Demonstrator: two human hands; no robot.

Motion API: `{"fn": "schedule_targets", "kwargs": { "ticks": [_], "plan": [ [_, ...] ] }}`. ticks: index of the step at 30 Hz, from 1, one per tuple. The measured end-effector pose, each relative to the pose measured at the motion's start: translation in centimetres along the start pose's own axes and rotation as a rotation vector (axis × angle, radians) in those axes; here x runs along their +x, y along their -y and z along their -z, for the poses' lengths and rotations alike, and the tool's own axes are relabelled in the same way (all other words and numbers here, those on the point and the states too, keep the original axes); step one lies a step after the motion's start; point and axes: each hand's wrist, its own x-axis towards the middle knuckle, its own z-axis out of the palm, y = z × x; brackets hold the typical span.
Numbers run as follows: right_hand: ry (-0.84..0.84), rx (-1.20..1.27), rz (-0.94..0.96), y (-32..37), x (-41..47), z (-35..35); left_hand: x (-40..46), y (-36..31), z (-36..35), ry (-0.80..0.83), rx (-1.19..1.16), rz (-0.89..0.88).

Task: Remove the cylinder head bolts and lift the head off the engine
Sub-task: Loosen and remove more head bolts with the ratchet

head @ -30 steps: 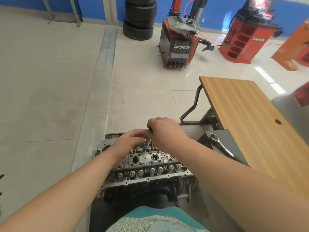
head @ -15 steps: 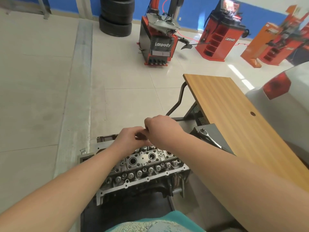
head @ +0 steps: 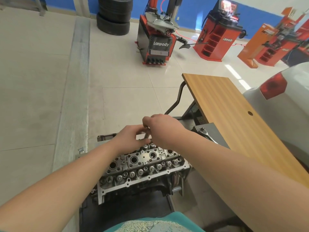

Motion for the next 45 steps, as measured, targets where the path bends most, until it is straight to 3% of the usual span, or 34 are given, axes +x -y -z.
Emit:
{"fn": "schedule_targets", "kwargs": {
  "ticks": [3, 7, 9, 12, 14, 17, 20, 23, 26, 29, 31, 34, 39, 42, 45],
  "plan": [
    [0.018, 0.113, 0.115, -0.7, -0.5, 0.5, 0.0, -0.1, 0.3, 0.013, 0.004, 0.044],
    [-0.042, 0.073, -0.114, -0.1, 0.2, 0.2, 0.3, -0.7, 0.2, -0.118, 0.003, 0.040],
    [-0.029, 0.017, -0.153, 0.0, 0.6, -0.3, 0.5, -0.5, 0.0, -0.088, -0.003, 0.011],
    [0.013, 0.007, -0.033, -0.6, 0.1, -0.1, 0.3, -0.2, 0.0, 0.053, -0.050, -0.007],
    [-0.021, 0.083, 0.050, -0.8, -0.3, 0.1, 0.2, 0.2, 0.2, 0.044, -0.077, 0.044],
    [-0.019, 0.153, -0.054, -0.5, -0.2, -0.2, 0.5, 0.2, 0.2, -0.079, -0.039, 0.053],
    [0.042, 0.081, -0.139, -0.2, 0.3, -0.8, 0.4, 0.0, -0.1, 0.021, 0.005, 0.041],
    [0.054, 0.073, -0.016, -0.5, -0.1, -1.0, 0.0, 0.2, -0.1, 0.066, -0.022, 0.048],
    [0.018, 0.189, 0.082, -0.8, -0.6, -1.2, 0.1, 0.6, 0.0, -0.006, -0.031, 0.055],
    [-0.039, 0.200, -0.064, -0.6, -0.3, -1.2, 0.2, 0.4, -0.1, -0.040, -0.074, 0.045],
    [-0.065, 0.052, -0.158, -0.3, -0.1, -1.2, 0.3, 0.2, -0.4, -0.046, -0.046, 0.014],
    [-0.057, -0.069, -0.083, -0.1, -0.3, -1.1, 0.5, 0.4, -0.7, -0.052, -0.094, 0.015],
    [-0.058, 0.049, 0.151, -0.9, -0.6, -0.6, 0.3, 0.7, -0.2, 0.052, -0.049, 0.077],
    [-0.090, 0.130, 0.016, -0.2, -0.5, -0.7, 0.3, 0.3, -0.3, 0.018, 0.087, 0.032],
    [-0.059, -0.009, -0.190, 0.3, -0.1, -0.7, 0.5, 0.4, -0.6, -0.084, 0.027, 0.026]
  ]
}}
